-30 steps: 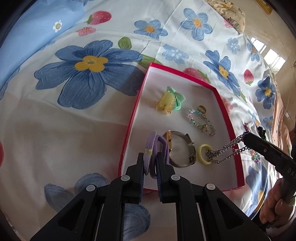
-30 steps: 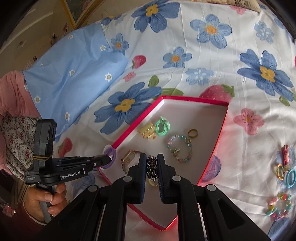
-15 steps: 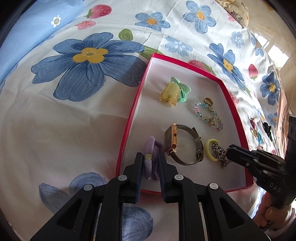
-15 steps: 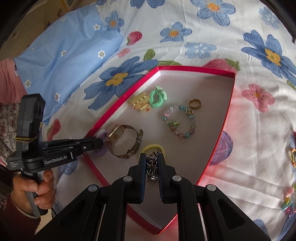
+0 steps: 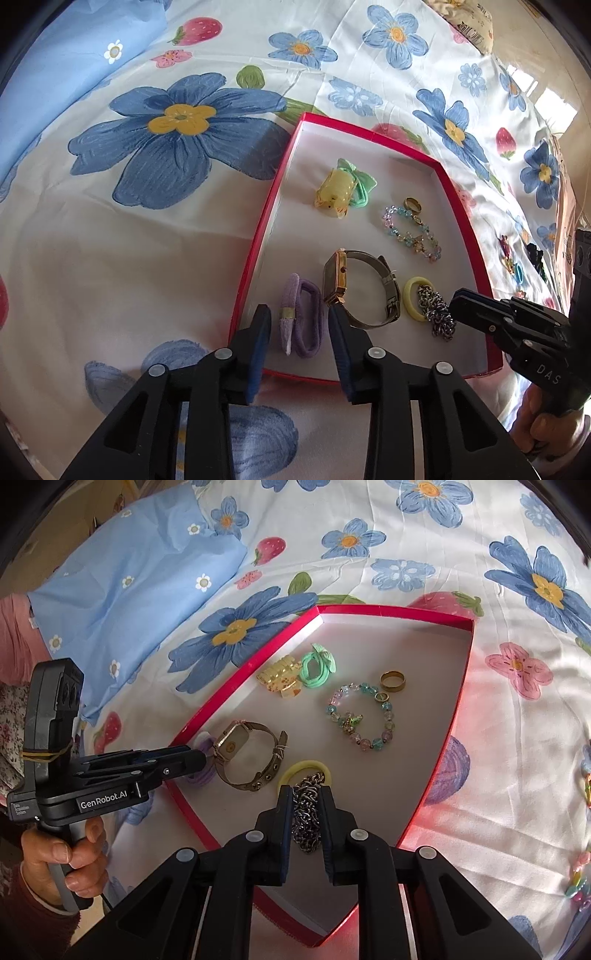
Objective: Organize jewelry
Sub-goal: 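Carry the purple clip and silver chain into the tray and open both tools, then grasp the multicolour ring with the left tool while the right tool grasps the pastel beaded bracelet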
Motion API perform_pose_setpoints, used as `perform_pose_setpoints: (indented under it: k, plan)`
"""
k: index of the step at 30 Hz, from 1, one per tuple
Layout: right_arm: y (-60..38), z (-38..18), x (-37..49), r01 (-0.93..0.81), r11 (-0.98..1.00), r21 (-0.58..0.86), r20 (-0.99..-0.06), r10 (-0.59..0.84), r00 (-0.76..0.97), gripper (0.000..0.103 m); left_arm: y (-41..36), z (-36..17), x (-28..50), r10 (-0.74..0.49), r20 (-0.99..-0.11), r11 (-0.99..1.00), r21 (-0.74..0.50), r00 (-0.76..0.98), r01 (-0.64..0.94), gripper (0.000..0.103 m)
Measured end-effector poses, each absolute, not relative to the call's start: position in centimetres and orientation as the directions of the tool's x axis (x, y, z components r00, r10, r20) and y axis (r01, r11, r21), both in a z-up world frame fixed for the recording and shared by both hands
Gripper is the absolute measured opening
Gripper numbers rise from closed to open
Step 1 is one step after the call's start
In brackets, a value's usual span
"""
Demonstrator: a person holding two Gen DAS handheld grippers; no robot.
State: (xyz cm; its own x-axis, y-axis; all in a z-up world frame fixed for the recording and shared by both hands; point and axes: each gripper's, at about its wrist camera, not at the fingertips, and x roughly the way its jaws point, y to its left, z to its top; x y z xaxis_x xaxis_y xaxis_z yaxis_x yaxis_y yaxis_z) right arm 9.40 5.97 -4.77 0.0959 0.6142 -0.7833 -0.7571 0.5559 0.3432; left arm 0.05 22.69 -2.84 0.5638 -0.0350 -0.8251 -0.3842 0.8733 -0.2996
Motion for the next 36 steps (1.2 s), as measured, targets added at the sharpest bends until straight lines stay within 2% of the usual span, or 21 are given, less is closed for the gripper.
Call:
perform_pose_setpoints:
  k: [1, 3, 14, 36]
  plan:
    - [5.8, -4.6, 9.4, -0.755, 0.556, 0.349, -0.778, 0.621, 0.097, 0.019, 22.6, -2.6, -0.1, -0.029, -0.823, 0.873, -0.297, 0.567, -0.387, 0.036]
    - [5.4, -4.1, 9.5, -0.749, 0.555, 0.361, -0.766, 0.635, 0.102, 0.028, 22.5, -2.3, -0.3, -0.023, -0.819, 0.872, -0.297, 0.573, -0.389, 0.039]
    - [1.6, -1.4, 9.4, -0.722, 0.572, 0.39, -0.711, 0.685, 0.159, 0.044, 20.3, 0.7, -1.2, -0.039, -0.773, 0.89, -0.315, 0.633, -0.329, 0.052]
    - [-13.1, -0.8, 13.3, -0.504, 0.777, 0.377, -0.711, 0.591, 0.38, 0.046, 13.6, 2.0, 3.8, -0.149, -0.77, 0.941, -0.304, 0.621, -0.151, 0.055]
